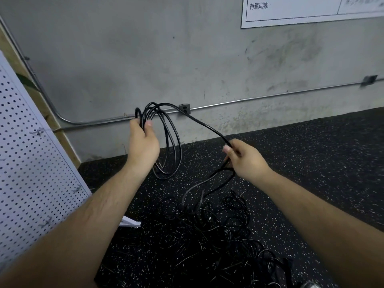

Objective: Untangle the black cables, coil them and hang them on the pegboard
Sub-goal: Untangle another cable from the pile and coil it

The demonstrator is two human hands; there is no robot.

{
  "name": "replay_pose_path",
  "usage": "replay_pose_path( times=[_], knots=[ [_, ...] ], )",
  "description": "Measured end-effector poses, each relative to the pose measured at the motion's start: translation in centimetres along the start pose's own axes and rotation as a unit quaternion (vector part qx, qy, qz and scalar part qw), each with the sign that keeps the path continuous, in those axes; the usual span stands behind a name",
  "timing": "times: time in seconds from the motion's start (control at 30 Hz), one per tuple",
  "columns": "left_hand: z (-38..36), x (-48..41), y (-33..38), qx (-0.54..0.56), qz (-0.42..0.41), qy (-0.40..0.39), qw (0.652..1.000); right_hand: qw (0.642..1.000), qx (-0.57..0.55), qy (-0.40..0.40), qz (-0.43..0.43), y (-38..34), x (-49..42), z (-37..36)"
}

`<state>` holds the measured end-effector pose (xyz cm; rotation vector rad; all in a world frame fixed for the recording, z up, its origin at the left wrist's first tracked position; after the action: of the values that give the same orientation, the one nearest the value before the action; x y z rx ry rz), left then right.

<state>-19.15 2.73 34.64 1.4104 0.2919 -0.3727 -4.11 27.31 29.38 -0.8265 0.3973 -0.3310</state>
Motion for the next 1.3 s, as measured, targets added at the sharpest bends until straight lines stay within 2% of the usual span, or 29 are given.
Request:
replay_pose_path(
  times=[0.1, 0.2, 0.37, 0.47, 0.57, 0.77, 0.93, 1.07, 1.2, 1.3],
  knots=[
    [-1.9, 0.6, -0.4, 0.032, 0.032, -0.032, 0.998, 0.999, -0.019, -0.015, 0.02, -1.8, 0.5, -0.9],
    [-2.9, 1.0, 0.0, 0.065, 0.042, -0.052, 0.996, 0.998, 0.01, -0.053, 0.038, -3.1, 1.2, -2.3],
    [-3.5, 1.3, 0.0, 0.1, 0.056, -0.086, 0.99, 0.996, 0.014, -0.079, 0.03, -3.6, 1.3, -3.7],
    [-3.8, 1.4, 0.4, 0.127, 0.047, -0.097, 0.986, 0.989, -0.024, -0.143, -0.01, -3.7, 1.7, -4.9],
    [-4.2, 1.7, 0.8, 0.131, 0.028, -0.108, 0.985, 0.978, -0.005, -0.207, -0.029, -3.9, 2.5, -6.3],
    [-4.8, 2.7, 1.2, 0.097, 0.009, -0.132, 0.987, 0.966, 0.049, -0.25, -0.035, -4.8, 3.2, -7.4],
    [-5.4, 4.2, 2.6, 0.034, -0.004, -0.185, 0.982, 0.939, 0.127, -0.318, 0.032, -6.9, 4.8, -7.4],
    [-6.7, 5.1, 2.7, 0.035, -0.013, -0.271, 0.962, 0.913, 0.186, -0.353, 0.089, -8.5, 5.8, -7.0],
    [-8.2, 6.8, 2.0, -0.027, -0.027, -0.365, 0.93, 0.919, 0.198, -0.306, 0.15, -9.4, 5.1, -5.8],
    [-8.7, 7.9, 1.5, -0.052, -0.01, -0.394, 0.918, 0.934, 0.209, -0.234, 0.17, -9.5, 3.7, -3.2]
  ],
)
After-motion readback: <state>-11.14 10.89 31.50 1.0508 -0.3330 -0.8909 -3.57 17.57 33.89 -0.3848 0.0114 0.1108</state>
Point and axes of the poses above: each hand's wrist, its own x-axis away from the middle knuckle, its own z-axis out of the back of the hand, y = z × x, the point moved 9 cm from there along -x, towards the middle knuckle, and after that the axes turned 2 degrees about x, right-handed, at the moved point
